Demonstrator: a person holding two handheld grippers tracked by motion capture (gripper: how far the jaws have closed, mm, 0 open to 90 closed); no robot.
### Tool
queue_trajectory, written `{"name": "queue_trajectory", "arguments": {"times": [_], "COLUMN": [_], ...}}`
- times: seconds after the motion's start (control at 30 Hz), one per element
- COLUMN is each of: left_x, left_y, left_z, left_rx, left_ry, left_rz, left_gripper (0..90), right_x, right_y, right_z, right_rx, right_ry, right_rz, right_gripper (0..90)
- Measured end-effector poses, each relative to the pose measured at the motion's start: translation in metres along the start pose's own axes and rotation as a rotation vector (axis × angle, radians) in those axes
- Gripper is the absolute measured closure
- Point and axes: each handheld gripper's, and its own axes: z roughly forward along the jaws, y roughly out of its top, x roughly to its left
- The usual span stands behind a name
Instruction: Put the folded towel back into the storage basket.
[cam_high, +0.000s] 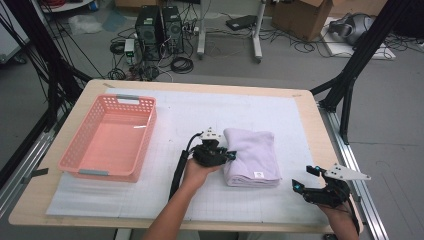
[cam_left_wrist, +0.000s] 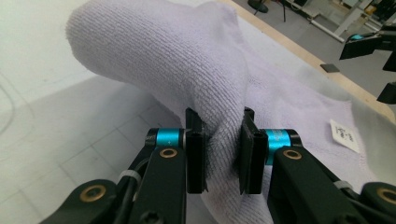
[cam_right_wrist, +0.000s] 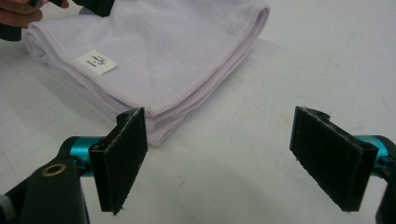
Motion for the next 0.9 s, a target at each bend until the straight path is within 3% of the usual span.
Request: {"name": "queue_trajectory", "arguments": {"times": [0.17, 0.23, 0.53, 0.9], "left_x": [0.001, -0.001, -0.007, -0.007], "left_y": [0.001, 0.003, 0.013, 0.025], "left_z": [-0.009, -0.012, -0.027, -0.051], "left_rx": [-0.022, -0.032, -0.096, -0.155], "left_ry": [-0.005, -0.005, -0.031, -0.047], "left_rz": [0.023, 0.056, 0.126, 0.163], "left_gripper": [76.0, 76.0, 76.0, 76.2], "right_x": [0.000, 0.001, 0.001, 0.002], "right_y": [0.000, 0.000, 0.000, 0.001], "right_z": [0.001, 0.000, 0.002, 0.002], "right_rx": [-0.001, -0.002, -0.003, -0.006], "right_ry": [0.001, 0.002, -0.002, 0.001], "right_rz": [-0.001, 0.005, 0.001, -0.002], "right_gripper": [17.9, 17.9, 17.9, 18.0]}}
